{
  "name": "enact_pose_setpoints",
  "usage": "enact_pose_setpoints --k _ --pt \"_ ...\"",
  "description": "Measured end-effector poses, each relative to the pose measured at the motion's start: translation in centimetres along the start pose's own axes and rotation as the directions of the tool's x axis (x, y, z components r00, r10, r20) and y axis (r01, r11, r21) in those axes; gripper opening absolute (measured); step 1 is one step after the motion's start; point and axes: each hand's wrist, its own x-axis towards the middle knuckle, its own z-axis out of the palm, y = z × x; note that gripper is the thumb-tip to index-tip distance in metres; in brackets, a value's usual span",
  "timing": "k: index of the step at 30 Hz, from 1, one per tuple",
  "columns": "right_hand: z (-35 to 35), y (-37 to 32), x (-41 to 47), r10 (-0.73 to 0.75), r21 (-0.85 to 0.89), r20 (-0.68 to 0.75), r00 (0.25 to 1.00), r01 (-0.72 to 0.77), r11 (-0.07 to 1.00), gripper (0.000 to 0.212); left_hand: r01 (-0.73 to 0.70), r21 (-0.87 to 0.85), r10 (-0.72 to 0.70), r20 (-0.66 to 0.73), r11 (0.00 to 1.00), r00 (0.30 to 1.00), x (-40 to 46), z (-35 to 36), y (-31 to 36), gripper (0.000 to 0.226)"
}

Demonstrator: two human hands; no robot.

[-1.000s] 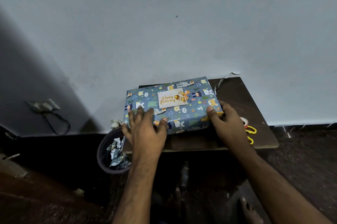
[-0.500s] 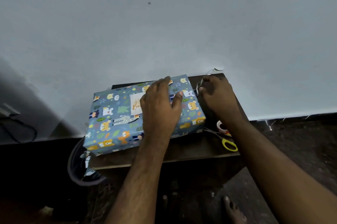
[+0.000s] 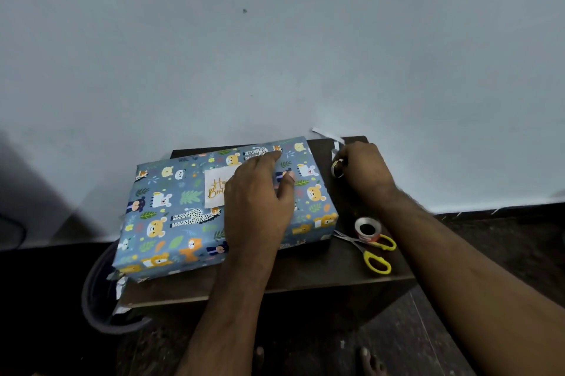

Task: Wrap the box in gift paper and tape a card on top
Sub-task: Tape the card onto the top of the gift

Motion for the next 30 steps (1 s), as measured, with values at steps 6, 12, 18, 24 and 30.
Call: enact_pose_setpoints --k 6,12,18,24,30 --pt "-7.9 -4.7 -7.0 -0.027 0.496 -0.291 0.956 0.176 0.85 0.018 -0.007 -0.337 -0.004 -0.031 0.941 1.0 -2.5 -1.1 2.0 0.052" --pt "-12.2 -12.8 -14.1 -0.388 0.572 0.01 0.922 0.313 0.758 0.011 0.094 -0.613 -0.058 0.078 0.785 0.995 -7.1 -5.3 3.6 0.088" --pt "-12.7 -21.5 -18.6 -0.52 0.734 0.025 0.854 0.337 0.59 0.016 0.309 -0.847 -0.238 0.223 0.432 0.945 -9.3 -14.6 2.7 0.017" --pt "-8.2 -26.8 -19.9 -0.448 0.539 -0.03 0.893 0.392 0.746 0.014 0.487 -0.729 -0.529 0.201 0.481 0.824 -6.5 -23.0 -3.1 0.011" --pt "-1.8 -31.4 -20.2 -0.457 0.46 0.145 0.878 0.349 0.816 0.018 0.621 -0.295 -0.606 0.151 0.726 0.781 -6.7 -27.8 -13.1 0.006"
